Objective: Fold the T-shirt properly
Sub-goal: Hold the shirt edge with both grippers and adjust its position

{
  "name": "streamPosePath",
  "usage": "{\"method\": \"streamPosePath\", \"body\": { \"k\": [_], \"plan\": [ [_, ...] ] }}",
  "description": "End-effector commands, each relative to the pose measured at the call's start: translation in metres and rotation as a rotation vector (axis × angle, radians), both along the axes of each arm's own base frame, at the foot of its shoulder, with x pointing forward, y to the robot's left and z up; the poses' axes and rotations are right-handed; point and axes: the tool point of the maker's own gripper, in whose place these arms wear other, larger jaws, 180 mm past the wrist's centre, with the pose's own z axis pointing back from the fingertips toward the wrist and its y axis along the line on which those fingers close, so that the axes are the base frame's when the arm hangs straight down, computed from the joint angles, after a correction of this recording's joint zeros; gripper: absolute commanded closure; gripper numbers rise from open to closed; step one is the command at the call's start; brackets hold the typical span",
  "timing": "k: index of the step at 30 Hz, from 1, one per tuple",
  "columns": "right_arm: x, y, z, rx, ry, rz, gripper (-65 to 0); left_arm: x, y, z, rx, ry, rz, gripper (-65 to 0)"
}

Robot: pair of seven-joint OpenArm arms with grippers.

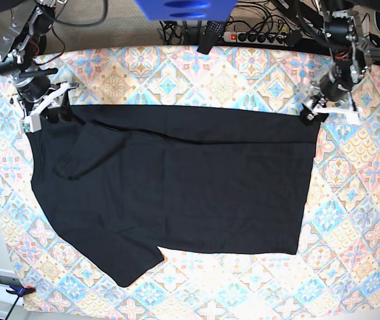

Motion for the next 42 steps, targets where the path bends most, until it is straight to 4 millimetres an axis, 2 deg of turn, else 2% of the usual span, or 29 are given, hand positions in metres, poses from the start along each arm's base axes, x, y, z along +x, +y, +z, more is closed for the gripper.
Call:
{"method": "streamPosePath", "body": {
  "k": [1, 6, 11, 13, 18, 19, 27, 31, 37, 42],
  "plan": [
    [0.007, -0.002, 0.011, -0.003, -0.047, 0.007, -20.7, 0.009, 0.005, 0.006, 0.008, -0.021, -0.001, -35.6],
    [0.006, -0.003, 0.01, 0.0, -0.042, 0.002, -20.7, 0.018, -0.015, -0.004, -0.027, -0.011, -0.03, -35.6],
    [0.0, -0.005, -0.003, 0.025, -0.006, -0.018, -20.7, 0.029, -0.032, -0.017, -0.064, 0.013, -0.055, -33.3],
    [-0.009, -0.012, -0.013, 0.035, 0.022, -0.049, -20.7, 0.03, -0.035, -0.018, -0.067, 0.015, -0.063, -27.5],
    [-0.028, -0.028, -0.036, 0.072, 0.09, -0.126, -20.7, 0.031, -0.036, -0.018, -0.071, 0.016, -0.067, -1.3],
    [-0.03, -0.029, -0.041, 0.081, 0.101, -0.133, -20.7, 0.031, -0.036, -0.018, -0.071, 0.017, -0.068, 0.0],
    [-0.052, -0.024, -0.08, 0.172, 0.209, -0.183, -21.1, 0.025, -0.034, -0.02, -0.07, 0.027, -0.065, 0.0],
    [-0.029, -0.02, -0.087, 0.225, 0.189, -0.2, -21.1, 0.022, -0.035, -0.022, -0.071, 0.034, -0.065, 0.0],
    [-0.028, -0.034, -0.101, 0.291, 0.197, -0.298, -21.1, 0.022, -0.033, -0.021, -0.069, 0.034, -0.065, 0.0],
    [-0.007, -0.034, -0.103, 0.341, 0.17, -0.329, -21.1, 0.022, -0.033, -0.021, -0.069, 0.034, -0.065, 0.0]
  ]
}}
